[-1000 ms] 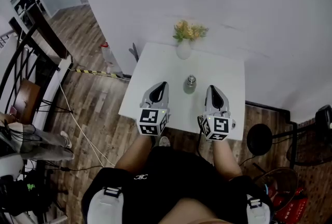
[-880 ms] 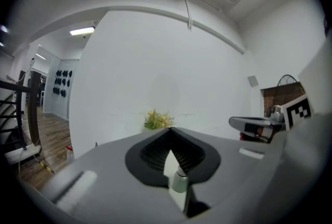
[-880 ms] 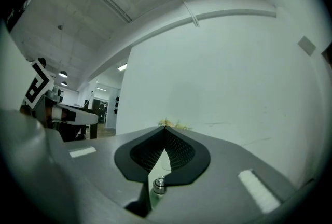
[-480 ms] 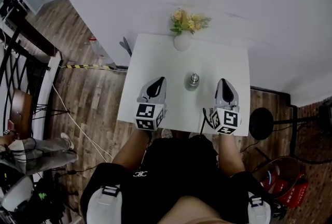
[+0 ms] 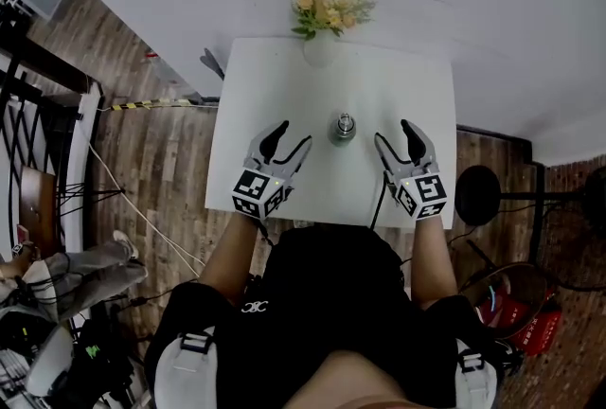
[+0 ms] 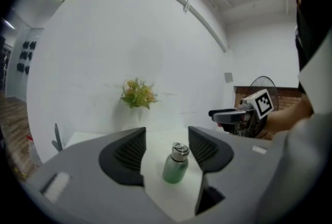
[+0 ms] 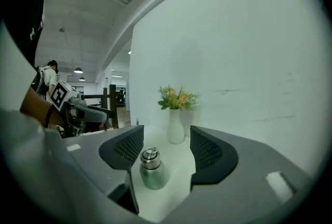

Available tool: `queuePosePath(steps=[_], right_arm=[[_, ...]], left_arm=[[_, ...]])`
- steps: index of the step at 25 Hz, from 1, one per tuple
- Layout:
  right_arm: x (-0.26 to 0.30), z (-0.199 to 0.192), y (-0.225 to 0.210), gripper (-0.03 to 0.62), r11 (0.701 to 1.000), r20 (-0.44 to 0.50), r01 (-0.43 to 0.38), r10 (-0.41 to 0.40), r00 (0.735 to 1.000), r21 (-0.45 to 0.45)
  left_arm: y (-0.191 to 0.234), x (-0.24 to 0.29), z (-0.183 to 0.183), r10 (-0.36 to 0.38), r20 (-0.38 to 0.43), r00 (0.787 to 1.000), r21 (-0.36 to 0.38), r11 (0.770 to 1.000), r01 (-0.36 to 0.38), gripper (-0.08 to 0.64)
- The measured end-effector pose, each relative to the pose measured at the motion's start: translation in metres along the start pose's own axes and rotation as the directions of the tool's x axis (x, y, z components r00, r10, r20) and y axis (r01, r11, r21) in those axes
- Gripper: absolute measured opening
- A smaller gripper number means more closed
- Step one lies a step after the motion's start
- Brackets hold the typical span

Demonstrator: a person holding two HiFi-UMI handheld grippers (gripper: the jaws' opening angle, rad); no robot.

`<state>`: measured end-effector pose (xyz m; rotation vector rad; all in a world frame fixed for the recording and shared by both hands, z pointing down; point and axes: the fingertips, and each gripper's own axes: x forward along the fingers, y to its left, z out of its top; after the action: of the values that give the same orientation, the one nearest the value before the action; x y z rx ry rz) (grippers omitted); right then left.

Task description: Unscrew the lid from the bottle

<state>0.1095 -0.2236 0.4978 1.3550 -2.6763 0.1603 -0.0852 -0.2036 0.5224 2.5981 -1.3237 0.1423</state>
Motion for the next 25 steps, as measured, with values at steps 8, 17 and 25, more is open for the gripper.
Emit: queuePosePath(steps=[8,17,25], right_arm=[[0.020,-0.041,0.030,0.268,0.998,-0.116,-0.063,0.061,0.991,-0.008],[0.051,-0.075,0.040,0.268,0.997,-0.137,0.071,-0.065,0.988,0.038],[0.075,-0.102,0.042,0.268,0.995,-0.206,0.096,-0.087,0.975,0.035]], left_arm=[[-0.019,0.034,-0.059,-0.091,-0.116,0.989,0.089,0.991,0.102,0.374],[-0.031,0.078,-0.112,-0.142,-0.177,0.974,0.067,0.985,0.156,0.380],[-0.032,0.113,-0.139,-0.192,-0.236,0.953,0.061,0.976,0.211,0.385]])
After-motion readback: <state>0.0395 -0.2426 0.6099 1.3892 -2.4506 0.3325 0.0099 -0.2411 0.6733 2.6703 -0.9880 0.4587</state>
